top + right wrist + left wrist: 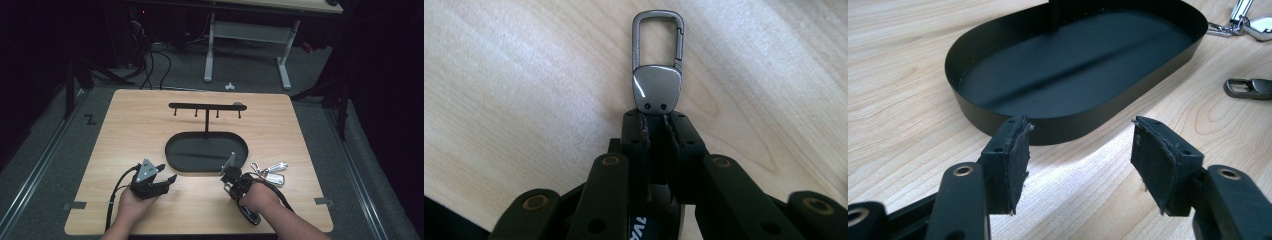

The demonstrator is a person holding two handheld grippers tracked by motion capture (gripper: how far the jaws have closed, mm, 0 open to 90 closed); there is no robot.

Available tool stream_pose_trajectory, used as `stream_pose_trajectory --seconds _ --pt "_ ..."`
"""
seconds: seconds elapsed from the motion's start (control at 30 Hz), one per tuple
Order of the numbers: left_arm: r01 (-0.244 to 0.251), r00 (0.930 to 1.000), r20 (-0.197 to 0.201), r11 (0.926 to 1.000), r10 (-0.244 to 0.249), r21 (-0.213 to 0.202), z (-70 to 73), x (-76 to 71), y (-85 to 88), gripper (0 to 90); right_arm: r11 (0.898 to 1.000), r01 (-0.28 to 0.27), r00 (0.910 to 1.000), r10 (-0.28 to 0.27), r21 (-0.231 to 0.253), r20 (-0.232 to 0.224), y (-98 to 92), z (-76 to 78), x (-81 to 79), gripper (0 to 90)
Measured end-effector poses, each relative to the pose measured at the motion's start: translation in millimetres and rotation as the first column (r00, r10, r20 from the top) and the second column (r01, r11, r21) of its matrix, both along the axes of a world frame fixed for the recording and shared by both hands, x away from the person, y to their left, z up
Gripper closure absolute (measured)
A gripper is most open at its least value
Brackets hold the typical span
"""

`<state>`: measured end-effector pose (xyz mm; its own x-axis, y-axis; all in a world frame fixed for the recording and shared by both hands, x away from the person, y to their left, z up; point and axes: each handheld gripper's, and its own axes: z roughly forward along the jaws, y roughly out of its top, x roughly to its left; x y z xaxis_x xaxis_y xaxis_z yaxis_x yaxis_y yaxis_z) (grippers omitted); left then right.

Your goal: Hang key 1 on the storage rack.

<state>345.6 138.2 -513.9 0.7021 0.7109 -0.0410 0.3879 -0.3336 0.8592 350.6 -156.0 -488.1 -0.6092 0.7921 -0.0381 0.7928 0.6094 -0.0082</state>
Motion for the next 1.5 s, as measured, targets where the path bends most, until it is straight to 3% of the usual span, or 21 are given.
stream_pose_trajectory --seconds 0.13,0.53,0.87,1.5 --pt "0.004 1.0 0.005 1.0 -0.004 0.005 0.1 -0.7 -0.5 40.6 1.0 -0.006 1.0 0.006 0.009 0.003 -2.8 1.9 -1.5 80.3" --pt "0.007 0.9999 0.013 0.9999 -0.007 0.008 0.1 -0.4 -0.6 40.9 0.993 -0.007 0.998 -0.001 0.117 0.064 -21.9 31.2 -3.2 80.3" --pt "0.018 0.9998 0.01 0.9998 -0.018 0.011 -0.5 -0.9 -2.0 40.8 0.986 0.029 0.9925 -0.048 0.167 0.112 -30.3 59.8 -2.7 80.4" --pt "0.016 0.9997 0.016 0.9998 -0.016 0.009 0.1 -0.8 -1.0 40.9 0.985 0.026 0.9795 -0.059 0.171 0.192 -35.5 90.2 10.0 80.5"
